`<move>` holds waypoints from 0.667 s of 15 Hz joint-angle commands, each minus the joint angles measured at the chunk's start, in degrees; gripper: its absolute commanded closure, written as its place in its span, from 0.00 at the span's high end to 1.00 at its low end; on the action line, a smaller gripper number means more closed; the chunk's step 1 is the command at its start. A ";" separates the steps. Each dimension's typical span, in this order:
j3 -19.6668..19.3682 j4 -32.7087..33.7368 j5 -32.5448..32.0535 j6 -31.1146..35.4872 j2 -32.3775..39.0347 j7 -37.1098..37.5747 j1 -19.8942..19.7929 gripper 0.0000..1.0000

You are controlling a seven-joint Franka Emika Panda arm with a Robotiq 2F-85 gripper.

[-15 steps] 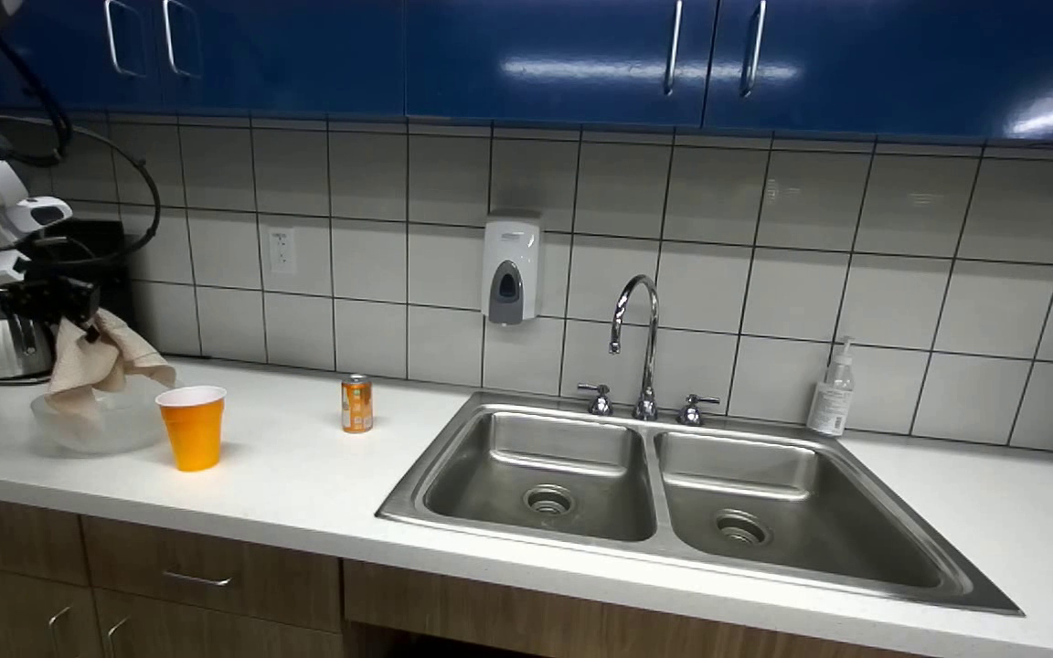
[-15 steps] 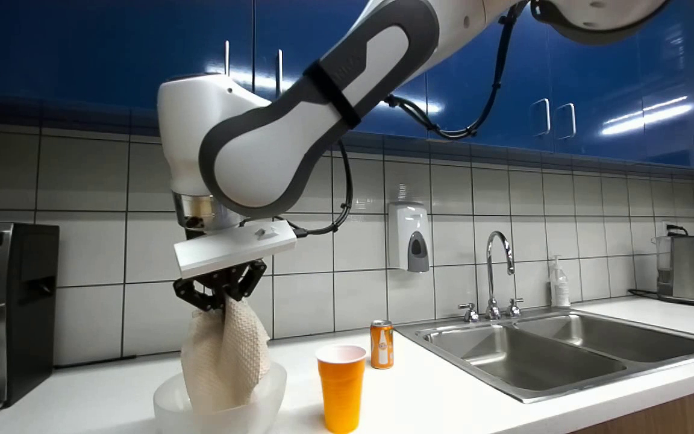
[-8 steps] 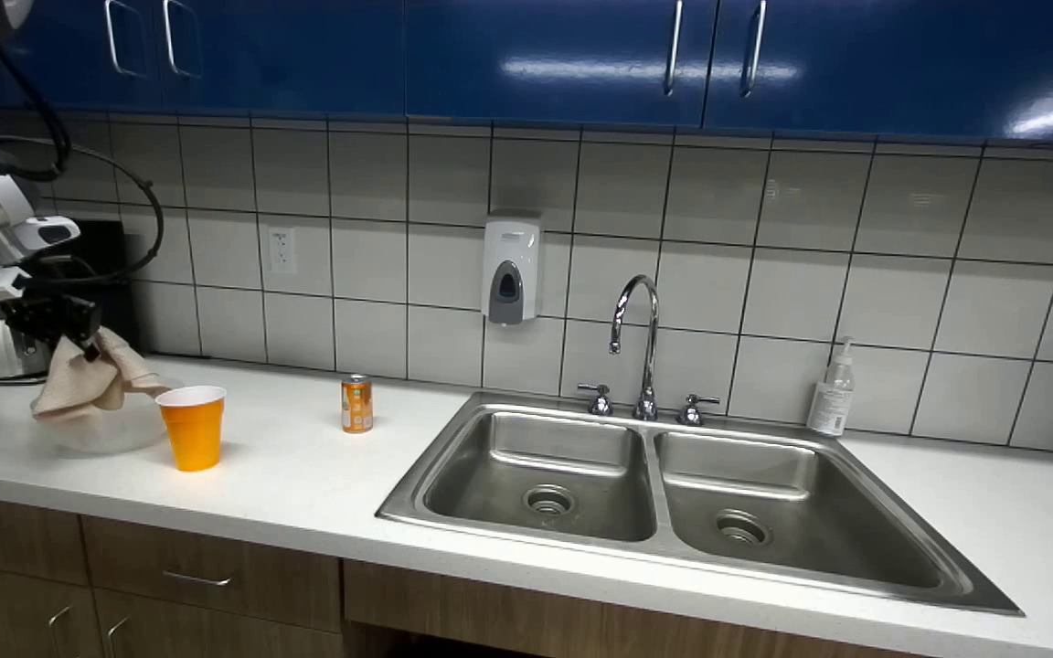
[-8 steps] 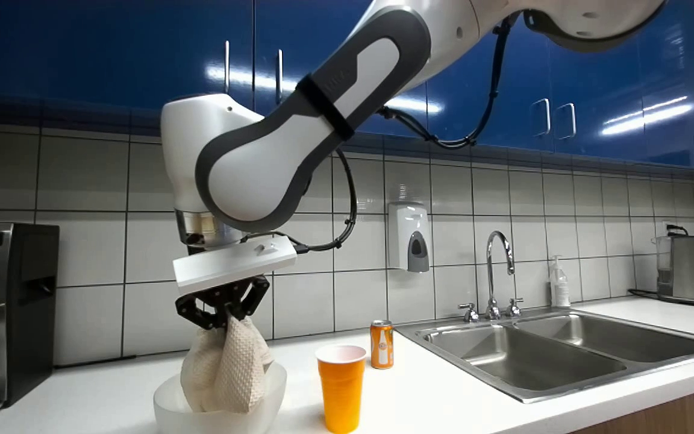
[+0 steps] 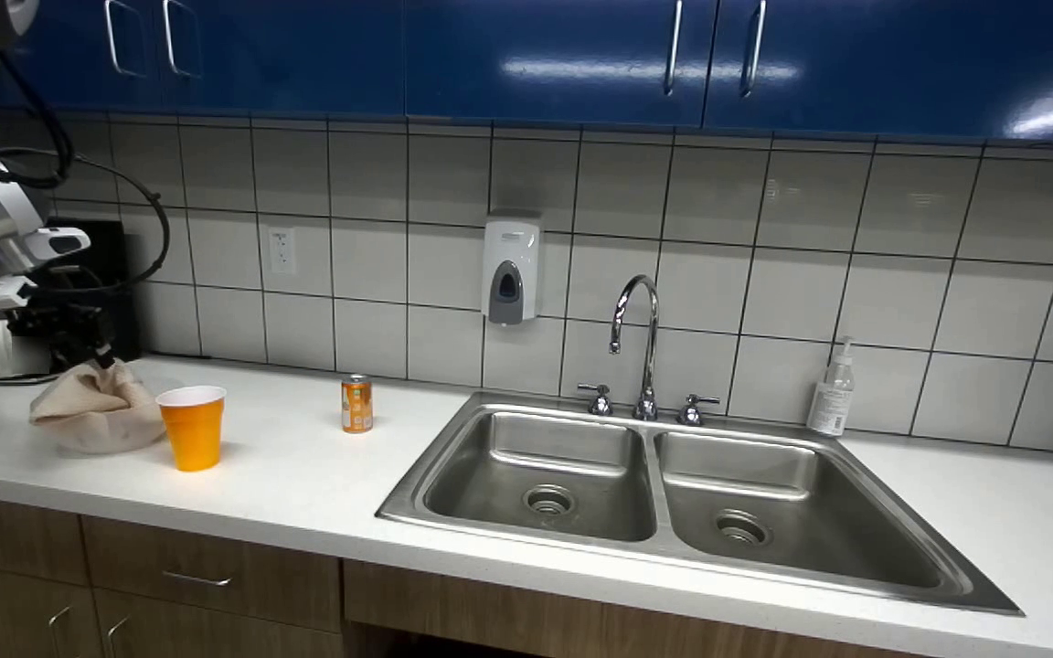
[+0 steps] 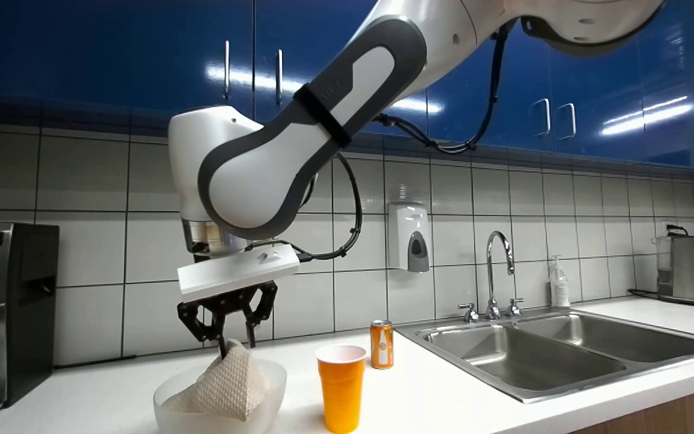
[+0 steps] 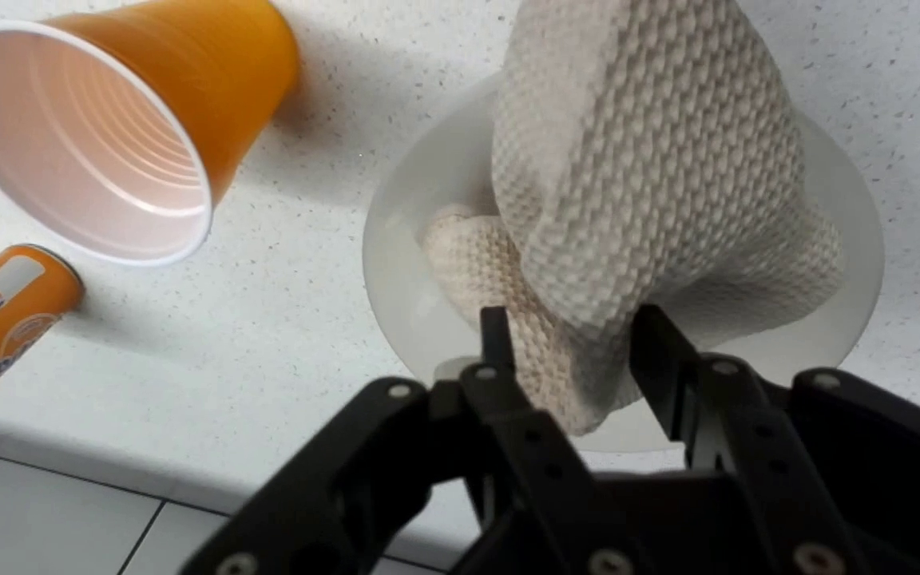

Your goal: Pick up the towel and place it in the bowl

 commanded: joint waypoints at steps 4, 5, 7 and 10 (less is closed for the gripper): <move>-1.90 -0.90 0.80 -0.74 -3.04 -0.40 1.41 0.97; -1.93 -1.32 0.74 -0.38 -3.86 -0.38 1.25 1.00; -1.82 -2.20 0.89 0.02 -5.54 -0.55 0.83 1.00; -1.56 -4.13 1.07 0.79 -8.46 -1.17 -0.04 1.00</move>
